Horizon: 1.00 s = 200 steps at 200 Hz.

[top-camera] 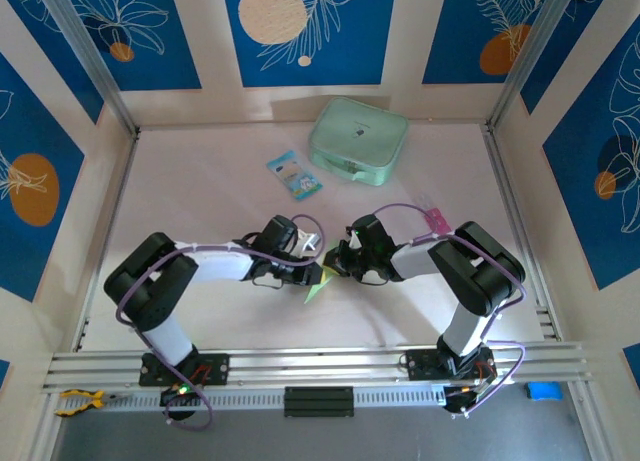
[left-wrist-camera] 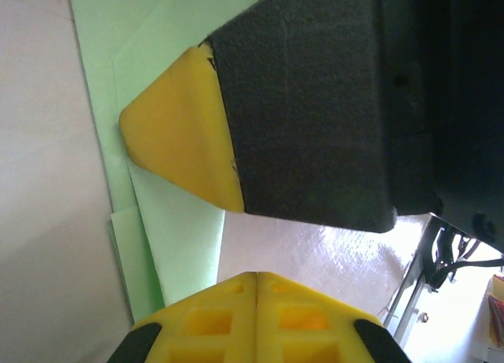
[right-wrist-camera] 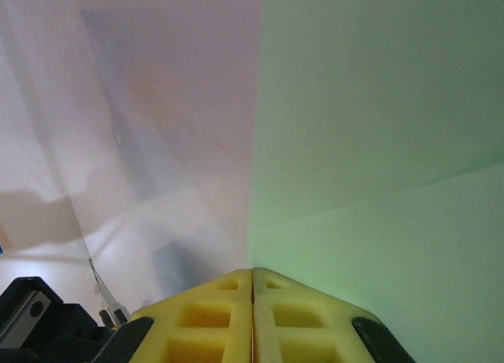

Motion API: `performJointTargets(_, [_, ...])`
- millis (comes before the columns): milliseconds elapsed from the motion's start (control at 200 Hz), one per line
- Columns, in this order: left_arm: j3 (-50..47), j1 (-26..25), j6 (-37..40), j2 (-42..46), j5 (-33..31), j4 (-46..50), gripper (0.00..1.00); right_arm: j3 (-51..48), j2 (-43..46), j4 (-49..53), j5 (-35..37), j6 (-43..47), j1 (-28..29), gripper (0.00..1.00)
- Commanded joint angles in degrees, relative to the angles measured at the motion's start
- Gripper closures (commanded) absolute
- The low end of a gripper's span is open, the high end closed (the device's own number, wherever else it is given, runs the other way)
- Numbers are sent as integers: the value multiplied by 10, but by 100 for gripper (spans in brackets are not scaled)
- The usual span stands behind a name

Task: Fold a paper plane with a square sheet of paper (pick it up from the middle)

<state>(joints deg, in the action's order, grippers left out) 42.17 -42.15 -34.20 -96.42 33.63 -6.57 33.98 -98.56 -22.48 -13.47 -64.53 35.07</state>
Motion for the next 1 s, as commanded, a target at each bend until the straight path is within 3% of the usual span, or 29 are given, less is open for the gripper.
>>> performJointTargets(0, [19, -2, 6, -17, 21, -9, 100, -25, -17, 95, 48, -4, -8, 90])
performJointTargets(215, [33, -2, 13, -50, -12, 12, 100, -25, -19, 93, 45, -4, -7, 90])
performJointTargets(400, [37, -1, 20, -70, -61, 93, 100, -19, -16, 92, 41, 0, -9, 89])
performJointTargets(785, [-5, 1, 44, -60, -55, 131, 100, 49, 90, 205, 34, 78, -54, 86])
performJointTargets(995, [-3, 2, 45, -64, -48, 128, 100, 3, 112, 141, -8, 89, -44, 86])
